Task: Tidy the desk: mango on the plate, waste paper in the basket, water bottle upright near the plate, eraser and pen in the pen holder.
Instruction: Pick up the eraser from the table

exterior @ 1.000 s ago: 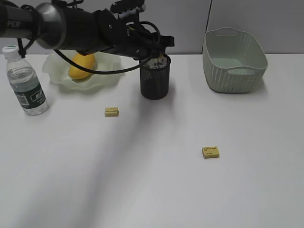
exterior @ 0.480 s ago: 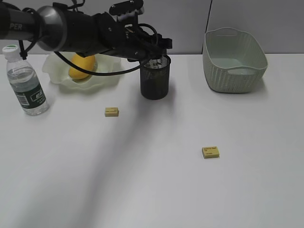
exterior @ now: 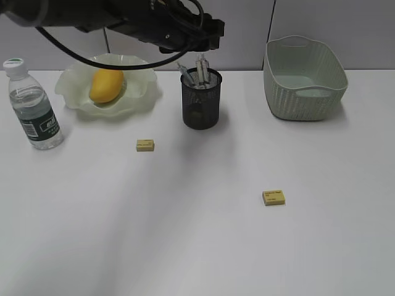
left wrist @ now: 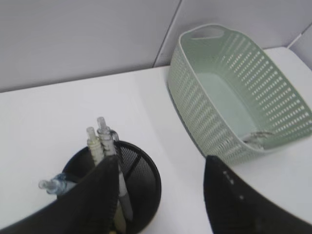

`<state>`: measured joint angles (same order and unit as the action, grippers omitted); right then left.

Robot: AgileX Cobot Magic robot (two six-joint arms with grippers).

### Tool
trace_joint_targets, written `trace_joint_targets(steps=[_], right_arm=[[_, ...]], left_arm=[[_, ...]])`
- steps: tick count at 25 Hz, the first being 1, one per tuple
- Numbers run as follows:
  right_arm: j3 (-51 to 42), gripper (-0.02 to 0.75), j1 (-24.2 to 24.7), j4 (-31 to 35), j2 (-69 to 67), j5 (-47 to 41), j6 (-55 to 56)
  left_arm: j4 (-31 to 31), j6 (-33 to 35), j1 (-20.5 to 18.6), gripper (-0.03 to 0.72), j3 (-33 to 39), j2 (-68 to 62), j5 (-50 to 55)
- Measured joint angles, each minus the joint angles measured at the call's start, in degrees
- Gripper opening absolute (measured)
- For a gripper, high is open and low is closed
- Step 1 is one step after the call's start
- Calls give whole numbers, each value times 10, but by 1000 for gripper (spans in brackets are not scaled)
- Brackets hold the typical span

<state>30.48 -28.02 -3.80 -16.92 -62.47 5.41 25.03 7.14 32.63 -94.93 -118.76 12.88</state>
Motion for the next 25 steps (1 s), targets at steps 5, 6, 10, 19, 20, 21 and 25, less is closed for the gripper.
trace_joint_targets(steps=[5, 6, 10, 19, 20, 21, 25], right_arm=[[0, 478, 0, 0, 0, 0, 0], [0, 478, 0, 0, 0, 0, 0], [0, 478, 0, 0, 0, 0, 0], [0, 478, 0, 0, 0, 0, 0], [0, 478, 0, 0, 0, 0, 0], [0, 478, 0, 0, 0, 0, 0], [0, 477, 0, 0, 0, 0, 0]], left_arm=[[-57, 0, 0, 428, 0, 47, 154], [-70, 0, 0, 429, 0, 55, 192], [-109, 0, 0, 428, 0, 81, 330], [-166, 0, 0, 428, -1, 117, 557], [-174, -1, 0, 428, -1, 117, 563], [-180, -3, 0, 428, 0, 118, 565], [-186, -6, 0, 428, 25, 145, 566]])
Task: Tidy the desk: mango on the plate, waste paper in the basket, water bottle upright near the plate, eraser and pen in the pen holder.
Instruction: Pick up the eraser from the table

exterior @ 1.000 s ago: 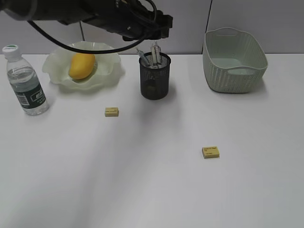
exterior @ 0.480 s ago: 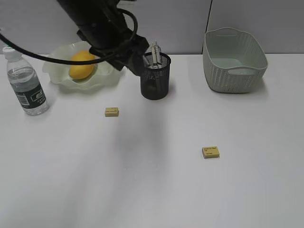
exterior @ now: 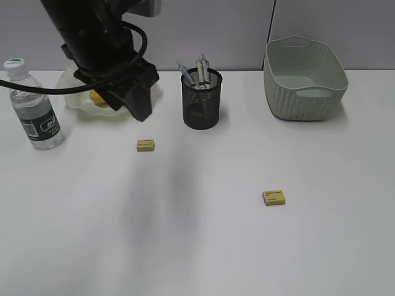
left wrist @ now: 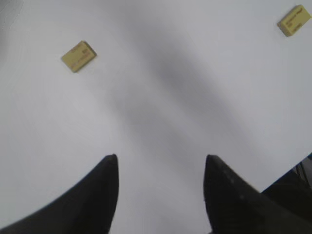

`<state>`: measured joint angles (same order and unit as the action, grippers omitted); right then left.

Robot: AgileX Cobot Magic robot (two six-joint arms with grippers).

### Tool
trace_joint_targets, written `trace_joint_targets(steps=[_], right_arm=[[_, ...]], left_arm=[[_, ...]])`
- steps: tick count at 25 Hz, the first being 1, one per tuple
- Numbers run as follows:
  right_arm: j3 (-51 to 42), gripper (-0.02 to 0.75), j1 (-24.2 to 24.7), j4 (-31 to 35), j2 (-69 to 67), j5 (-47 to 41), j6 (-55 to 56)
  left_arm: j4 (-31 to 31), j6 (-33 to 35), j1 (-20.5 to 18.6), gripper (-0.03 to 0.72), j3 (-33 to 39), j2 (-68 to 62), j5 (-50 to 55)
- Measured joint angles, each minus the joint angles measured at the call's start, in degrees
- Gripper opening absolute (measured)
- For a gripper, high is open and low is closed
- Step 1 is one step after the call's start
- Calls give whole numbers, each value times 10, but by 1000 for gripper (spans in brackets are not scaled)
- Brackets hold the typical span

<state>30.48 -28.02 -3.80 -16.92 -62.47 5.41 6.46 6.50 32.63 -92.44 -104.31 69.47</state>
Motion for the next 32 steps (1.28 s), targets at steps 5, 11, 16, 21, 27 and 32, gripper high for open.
trace_joint_targets(steps=[5, 11, 16, 21, 27, 32], right_arm=[[0, 477, 0, 0, 0, 0, 0], [0, 477, 0, 0, 0, 0, 0], [0, 477, 0, 0, 0, 5, 0], [0, 477, 0, 0, 0, 17, 0], [0, 477, 0, -2, 0, 22, 0], [0, 477, 0, -3, 0, 21, 0]], left_arm=[[-8, 0, 0, 428, 85, 58, 0], [-13, -1, 0, 426, 250, 169, -33], [-27, -1, 0, 426, 357, 287, -61], [-29, -7, 0, 425, 426, 415, -66], [-29, -19, 0, 425, 502, 603, -80], [-29, -20, 0, 425, 558, 730, -79]])
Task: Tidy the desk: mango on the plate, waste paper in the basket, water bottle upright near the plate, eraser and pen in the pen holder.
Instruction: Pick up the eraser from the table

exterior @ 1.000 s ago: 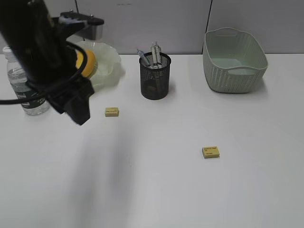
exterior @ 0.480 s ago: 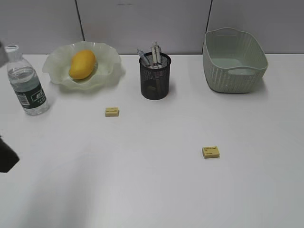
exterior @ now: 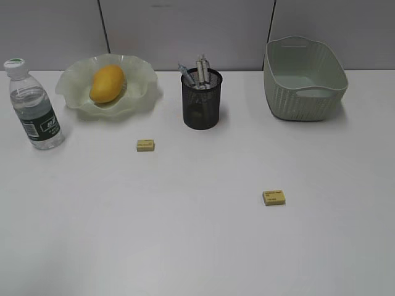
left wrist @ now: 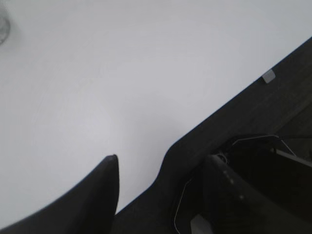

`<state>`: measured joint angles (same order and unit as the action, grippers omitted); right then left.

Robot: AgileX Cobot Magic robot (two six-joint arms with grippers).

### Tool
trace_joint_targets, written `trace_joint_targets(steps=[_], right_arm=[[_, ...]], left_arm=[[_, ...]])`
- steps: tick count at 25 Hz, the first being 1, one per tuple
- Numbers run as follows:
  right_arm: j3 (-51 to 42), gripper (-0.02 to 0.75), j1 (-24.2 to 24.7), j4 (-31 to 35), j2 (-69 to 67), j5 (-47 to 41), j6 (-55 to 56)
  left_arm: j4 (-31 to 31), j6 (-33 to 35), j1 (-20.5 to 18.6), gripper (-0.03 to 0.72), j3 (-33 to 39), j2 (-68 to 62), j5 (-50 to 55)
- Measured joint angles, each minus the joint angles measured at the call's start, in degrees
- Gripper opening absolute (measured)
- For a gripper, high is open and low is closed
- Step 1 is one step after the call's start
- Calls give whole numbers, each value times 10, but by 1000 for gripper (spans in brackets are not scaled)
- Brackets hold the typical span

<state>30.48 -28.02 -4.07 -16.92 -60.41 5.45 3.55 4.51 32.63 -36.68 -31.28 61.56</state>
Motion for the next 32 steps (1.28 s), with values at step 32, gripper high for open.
trace_joint_targets(steps=[32], right_arm=[[205, 509, 0, 14, -600, 110, 40]], left_arm=[[-3, -12, 0, 425, 64, 140, -2]])
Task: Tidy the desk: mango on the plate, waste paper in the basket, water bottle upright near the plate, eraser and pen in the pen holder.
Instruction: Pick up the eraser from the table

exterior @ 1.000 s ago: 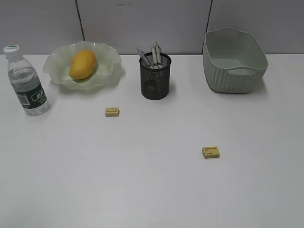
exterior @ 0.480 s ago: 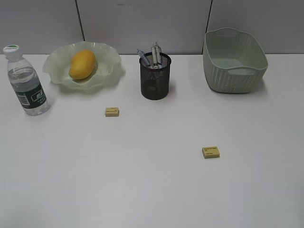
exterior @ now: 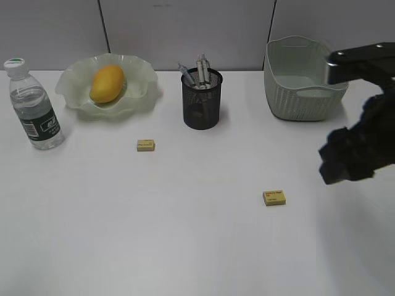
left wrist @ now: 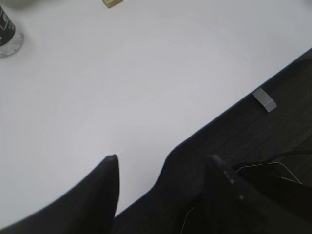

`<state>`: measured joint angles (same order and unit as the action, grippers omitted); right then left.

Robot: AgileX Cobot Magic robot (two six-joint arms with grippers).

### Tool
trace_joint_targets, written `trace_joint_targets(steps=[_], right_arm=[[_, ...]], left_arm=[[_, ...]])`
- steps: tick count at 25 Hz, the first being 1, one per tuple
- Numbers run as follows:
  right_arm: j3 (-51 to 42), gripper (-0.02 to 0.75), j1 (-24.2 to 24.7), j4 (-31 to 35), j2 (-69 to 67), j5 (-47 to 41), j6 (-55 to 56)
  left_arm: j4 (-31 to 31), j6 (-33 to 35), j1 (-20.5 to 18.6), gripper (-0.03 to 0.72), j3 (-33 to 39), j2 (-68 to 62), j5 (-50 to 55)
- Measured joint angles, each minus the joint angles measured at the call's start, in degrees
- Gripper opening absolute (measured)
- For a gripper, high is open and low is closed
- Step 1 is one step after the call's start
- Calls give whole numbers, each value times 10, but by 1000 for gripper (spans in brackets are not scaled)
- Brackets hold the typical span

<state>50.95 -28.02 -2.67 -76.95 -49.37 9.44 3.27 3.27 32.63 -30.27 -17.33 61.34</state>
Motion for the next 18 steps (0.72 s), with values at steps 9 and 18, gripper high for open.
trace_joint_targets(steps=[9, 18], right_arm=[[65, 615, 0, 41, -160, 66, 18], [66, 599, 0, 45, -261, 126, 56]], left_arm=[[0, 0, 0, 425, 0, 0, -1], [0, 0, 0, 425, 0, 0, -2]])
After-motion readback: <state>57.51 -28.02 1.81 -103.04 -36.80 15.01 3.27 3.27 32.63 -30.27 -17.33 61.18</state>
